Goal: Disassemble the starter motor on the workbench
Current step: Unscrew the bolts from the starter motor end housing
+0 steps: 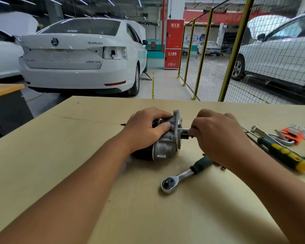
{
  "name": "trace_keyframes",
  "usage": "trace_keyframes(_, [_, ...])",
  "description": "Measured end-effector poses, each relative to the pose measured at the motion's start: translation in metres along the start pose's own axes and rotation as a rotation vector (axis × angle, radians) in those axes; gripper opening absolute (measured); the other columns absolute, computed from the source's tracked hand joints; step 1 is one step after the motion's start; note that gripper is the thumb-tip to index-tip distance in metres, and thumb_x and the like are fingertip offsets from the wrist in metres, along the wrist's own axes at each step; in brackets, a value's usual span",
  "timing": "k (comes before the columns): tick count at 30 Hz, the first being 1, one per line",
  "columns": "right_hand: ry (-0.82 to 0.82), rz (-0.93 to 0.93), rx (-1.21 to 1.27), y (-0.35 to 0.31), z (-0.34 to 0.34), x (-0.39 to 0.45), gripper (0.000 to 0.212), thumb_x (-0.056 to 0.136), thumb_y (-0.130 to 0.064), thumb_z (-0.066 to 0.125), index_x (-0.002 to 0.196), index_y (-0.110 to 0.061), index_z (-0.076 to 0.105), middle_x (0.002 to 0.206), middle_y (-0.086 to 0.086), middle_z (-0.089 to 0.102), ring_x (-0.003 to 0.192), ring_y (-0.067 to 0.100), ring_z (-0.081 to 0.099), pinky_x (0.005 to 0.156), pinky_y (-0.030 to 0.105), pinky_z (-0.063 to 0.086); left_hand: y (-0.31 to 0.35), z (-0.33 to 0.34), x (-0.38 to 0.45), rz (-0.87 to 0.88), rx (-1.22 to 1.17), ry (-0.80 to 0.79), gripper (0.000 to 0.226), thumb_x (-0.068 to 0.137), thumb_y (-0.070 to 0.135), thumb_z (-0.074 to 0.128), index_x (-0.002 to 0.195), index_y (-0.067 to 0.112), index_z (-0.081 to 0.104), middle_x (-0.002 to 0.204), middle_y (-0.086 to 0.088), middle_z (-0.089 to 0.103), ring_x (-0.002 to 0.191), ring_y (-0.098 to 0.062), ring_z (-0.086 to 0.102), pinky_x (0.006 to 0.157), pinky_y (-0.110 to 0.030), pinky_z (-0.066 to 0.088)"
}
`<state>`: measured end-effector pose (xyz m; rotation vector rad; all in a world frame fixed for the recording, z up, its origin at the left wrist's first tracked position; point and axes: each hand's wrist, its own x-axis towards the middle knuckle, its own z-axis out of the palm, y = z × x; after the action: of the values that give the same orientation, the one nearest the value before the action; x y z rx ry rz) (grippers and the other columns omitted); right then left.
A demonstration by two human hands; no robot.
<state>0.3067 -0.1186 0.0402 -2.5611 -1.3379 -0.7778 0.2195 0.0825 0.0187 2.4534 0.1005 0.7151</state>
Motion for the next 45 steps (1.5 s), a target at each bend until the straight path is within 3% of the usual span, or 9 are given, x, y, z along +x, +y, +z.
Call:
trace_keyframes(5, [0.013, 0.021, -0.075, -0.001, -0.001, -0.002, 0.022, 0.101, -0.045, 0.050, 0.096, -0.029, 0.065, 0.097, -0.010, 0.059, 0.080, 0.019, 0.060, 0.080, 0.038, 0.040, 0.001, -0.001, -0.001, 0.004, 0.007, -0.016, 0.046, 0.085, 0.042, 0.059, 0.127, 0.026, 0.072, 0.118, 0.011, 0.070, 0.114, -0.015, 0.063, 0.103, -0.046, 0.048])
trace_keyframes(11, [-0.083, -0.041, 0.283, 0.011, 0.002, 0.001, 0.017, 0.102, -0.031, 0.052, 0.100, -0.018, 0.064, 0.085, -0.002, 0.056, 0.073, 0.017, 0.050, 0.059, 0.030, 0.037, -0.002, 0.000, 0.000, 0.013, 0.010, -0.008, 0.045, 0.086, 0.042, 0.060, 0.126, 0.026, 0.072, 0.117, 0.011, 0.070, 0.113, -0.016, 0.064, 0.102, -0.046, 0.049])
trace_keyframes(14, [-0.089, -0.032, 0.300, 0.013, 0.004, 0.002, 0.023, 0.103, -0.024, 0.051, 0.101, -0.013, 0.070, 0.087, 0.000, 0.055, 0.074, 0.017, 0.049, 0.059, 0.023, 0.032, -0.002, 0.001, 0.000, 0.012, 0.009, -0.003, 0.044, 0.085, 0.042, 0.061, 0.125, 0.027, 0.072, 0.117, 0.011, 0.071, 0.113, -0.016, 0.064, 0.102, -0.047, 0.049])
trace_keyframes(17, [-0.065, -0.043, 0.231, 0.011, 0.004, 0.002, 0.024, 0.102, -0.026, 0.052, 0.101, -0.014, 0.072, 0.091, -0.001, 0.059, 0.078, 0.020, 0.054, 0.070, 0.033, 0.042, -0.003, 0.000, 0.000, 0.005, 0.006, -0.007, 0.044, 0.085, 0.043, 0.061, 0.125, 0.027, 0.072, 0.116, 0.012, 0.070, 0.112, -0.017, 0.064, 0.102, -0.047, 0.049])
trace_keyframes(20, [0.051, -0.026, 0.006, 0.007, 0.001, -0.003, 0.017, 0.098, -0.037, 0.056, 0.093, -0.029, 0.069, 0.092, -0.010, 0.063, 0.085, 0.021, 0.058, 0.083, 0.040, 0.034, -0.002, 0.000, 0.000, -0.004, -0.017, -0.007, 0.042, 0.088, 0.042, 0.058, 0.125, 0.027, 0.073, 0.115, 0.012, 0.070, 0.112, -0.016, 0.064, 0.103, -0.047, 0.048])
trace_keyframes(26, [-0.003, -0.031, 0.190, 0.006, -0.003, -0.001, 0.015, 0.095, -0.038, 0.061, 0.093, -0.023, 0.058, 0.087, -0.005, 0.061, 0.073, 0.023, 0.056, 0.064, 0.038, 0.050, 0.000, 0.001, -0.001, -0.012, -0.018, 0.003, 0.040, 0.089, 0.040, 0.057, 0.123, 0.026, 0.074, 0.114, 0.012, 0.071, 0.111, -0.016, 0.064, 0.102, -0.047, 0.049])
trace_keyframes(30, [-0.052, -0.019, 0.282, 0.009, 0.001, 0.000, 0.023, 0.101, -0.029, 0.053, 0.096, -0.014, 0.070, 0.086, 0.000, 0.057, 0.076, 0.021, 0.054, 0.067, 0.037, 0.048, 0.001, 0.001, -0.001, -0.006, -0.009, 0.004, 0.040, 0.088, 0.040, 0.058, 0.123, 0.026, 0.073, 0.115, 0.010, 0.071, 0.111, -0.016, 0.064, 0.101, -0.046, 0.049])
trace_keyframes(39, [0.013, -0.029, -0.142, -0.001, -0.009, -0.003, 0.016, 0.096, -0.049, 0.056, 0.093, -0.034, 0.062, 0.093, -0.015, 0.060, 0.090, 0.018, 0.058, 0.084, 0.041, 0.036, 0.002, -0.001, -0.002, 0.003, 0.010, -0.018, 0.044, 0.086, 0.040, 0.059, 0.125, 0.024, 0.072, 0.118, 0.010, 0.070, 0.112, -0.016, 0.063, 0.102, -0.045, 0.048])
trace_keyframes(45, [-0.033, -0.027, 0.223, 0.008, 0.000, -0.001, 0.013, 0.100, -0.037, 0.056, 0.099, -0.025, 0.062, 0.084, -0.005, 0.056, 0.072, 0.022, 0.054, 0.061, 0.034, 0.048, 0.002, 0.001, -0.001, -0.006, -0.015, -0.002, 0.042, 0.089, 0.040, 0.057, 0.124, 0.024, 0.073, 0.118, 0.009, 0.071, 0.114, -0.016, 0.063, 0.103, -0.046, 0.048])
